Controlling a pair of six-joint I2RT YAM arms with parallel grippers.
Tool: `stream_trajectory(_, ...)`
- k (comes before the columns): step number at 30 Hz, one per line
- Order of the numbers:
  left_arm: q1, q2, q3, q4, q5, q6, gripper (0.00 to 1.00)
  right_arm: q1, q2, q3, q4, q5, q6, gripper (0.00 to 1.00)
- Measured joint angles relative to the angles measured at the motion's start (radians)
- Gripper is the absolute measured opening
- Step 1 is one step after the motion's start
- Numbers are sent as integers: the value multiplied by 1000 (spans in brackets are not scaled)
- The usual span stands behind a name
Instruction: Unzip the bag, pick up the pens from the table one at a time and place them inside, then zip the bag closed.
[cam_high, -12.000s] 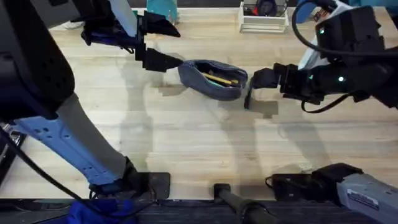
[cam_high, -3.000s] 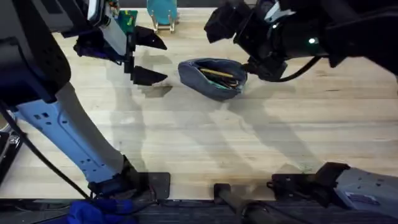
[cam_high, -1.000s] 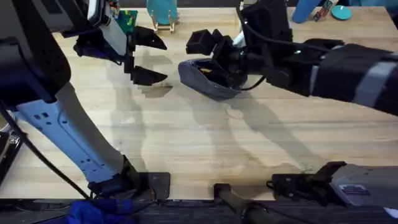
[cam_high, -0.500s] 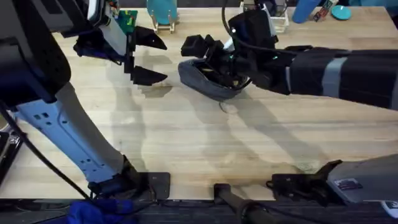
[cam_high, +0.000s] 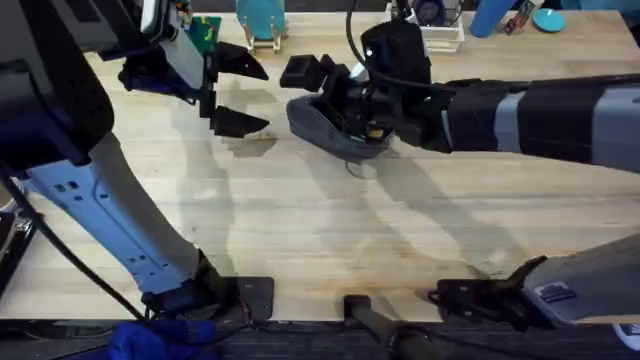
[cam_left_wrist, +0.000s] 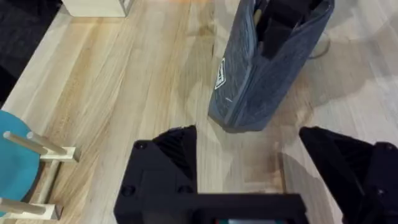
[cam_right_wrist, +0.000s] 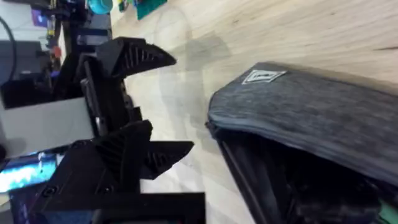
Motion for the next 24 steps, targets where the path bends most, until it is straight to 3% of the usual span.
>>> stream_trajectory(24, 0, 0, 0, 0, 0, 0, 994, -5, -1, -11, 159, -139, -18, 995)
